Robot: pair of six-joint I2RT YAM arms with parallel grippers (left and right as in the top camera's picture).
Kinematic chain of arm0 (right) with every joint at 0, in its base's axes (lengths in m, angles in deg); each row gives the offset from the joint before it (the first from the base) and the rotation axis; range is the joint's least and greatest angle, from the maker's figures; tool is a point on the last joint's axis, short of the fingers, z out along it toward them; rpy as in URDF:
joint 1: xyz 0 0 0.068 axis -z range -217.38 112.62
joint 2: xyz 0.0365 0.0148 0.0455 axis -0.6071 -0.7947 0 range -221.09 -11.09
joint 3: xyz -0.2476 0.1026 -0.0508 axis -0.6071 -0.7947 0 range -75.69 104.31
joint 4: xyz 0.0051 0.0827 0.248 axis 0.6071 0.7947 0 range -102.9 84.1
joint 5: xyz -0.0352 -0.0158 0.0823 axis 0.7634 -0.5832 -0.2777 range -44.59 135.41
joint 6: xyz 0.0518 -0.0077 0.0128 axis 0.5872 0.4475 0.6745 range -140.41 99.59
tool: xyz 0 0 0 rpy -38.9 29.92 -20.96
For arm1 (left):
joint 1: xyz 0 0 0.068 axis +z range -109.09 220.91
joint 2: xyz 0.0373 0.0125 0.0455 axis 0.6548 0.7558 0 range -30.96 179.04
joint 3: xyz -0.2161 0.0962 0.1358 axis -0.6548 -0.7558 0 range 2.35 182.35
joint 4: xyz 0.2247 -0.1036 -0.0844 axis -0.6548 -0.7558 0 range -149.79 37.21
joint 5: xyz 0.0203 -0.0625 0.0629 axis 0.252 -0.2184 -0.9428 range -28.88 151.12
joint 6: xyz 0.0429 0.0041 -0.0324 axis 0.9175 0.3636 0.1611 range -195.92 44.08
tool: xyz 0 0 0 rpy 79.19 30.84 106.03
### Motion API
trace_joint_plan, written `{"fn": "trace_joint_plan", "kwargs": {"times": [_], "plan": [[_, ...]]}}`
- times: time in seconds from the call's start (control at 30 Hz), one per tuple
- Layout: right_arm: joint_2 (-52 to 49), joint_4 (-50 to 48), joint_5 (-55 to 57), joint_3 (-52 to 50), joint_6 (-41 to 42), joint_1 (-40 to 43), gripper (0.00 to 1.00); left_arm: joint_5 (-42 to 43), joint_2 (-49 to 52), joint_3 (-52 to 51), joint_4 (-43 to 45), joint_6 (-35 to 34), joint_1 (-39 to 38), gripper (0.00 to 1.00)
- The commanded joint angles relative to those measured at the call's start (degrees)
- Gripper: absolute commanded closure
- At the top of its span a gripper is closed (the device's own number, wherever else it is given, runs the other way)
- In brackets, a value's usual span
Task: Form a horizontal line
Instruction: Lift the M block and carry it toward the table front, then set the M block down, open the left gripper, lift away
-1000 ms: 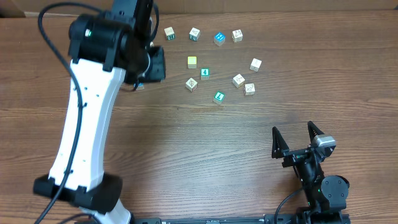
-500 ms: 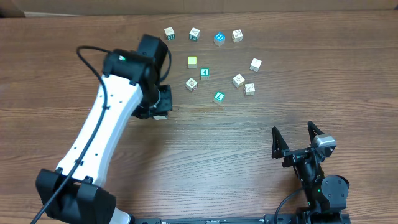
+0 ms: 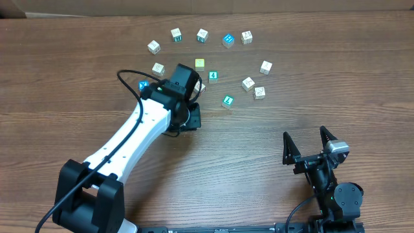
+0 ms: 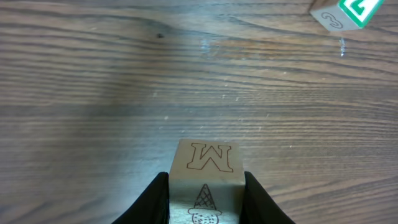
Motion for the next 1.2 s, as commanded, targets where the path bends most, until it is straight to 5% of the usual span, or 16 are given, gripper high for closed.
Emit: {"fn": "trace_joint_plan", "kwargs": {"times": [0.0, 0.77, 0.9, 1.0, 1.17], "plan": [[0.6, -0.3, 0.3, -0.6, 0.1, -0.3, 0.00, 0.3, -0.2, -2.1, 3.5, -1.8, -1.2, 0.80], [0.6, -0.3, 0.3, -0.6, 0.1, -0.3, 0.00, -2.9, 10.8, -3.0, 7.0, -5.6, -4.6, 0.82], [0.6, -0.3, 0.3, -0.6, 0.1, -0.3, 0.00, -2.6, 11.7, -3.0, 7.2, -5.6, -4.6, 0.75], [0.6, -0.3, 0.3, -0.6, 0.1, -0.3, 0.00, -2.6, 11.7, -3.0, 7.3, -5.6, -4.6, 0.59], [0.6, -0.3, 0.3, -0.6, 0.1, -0.3, 0.00, -2.6, 11.7, -3.0, 7.3, -5.6, -4.6, 0.53]]}}
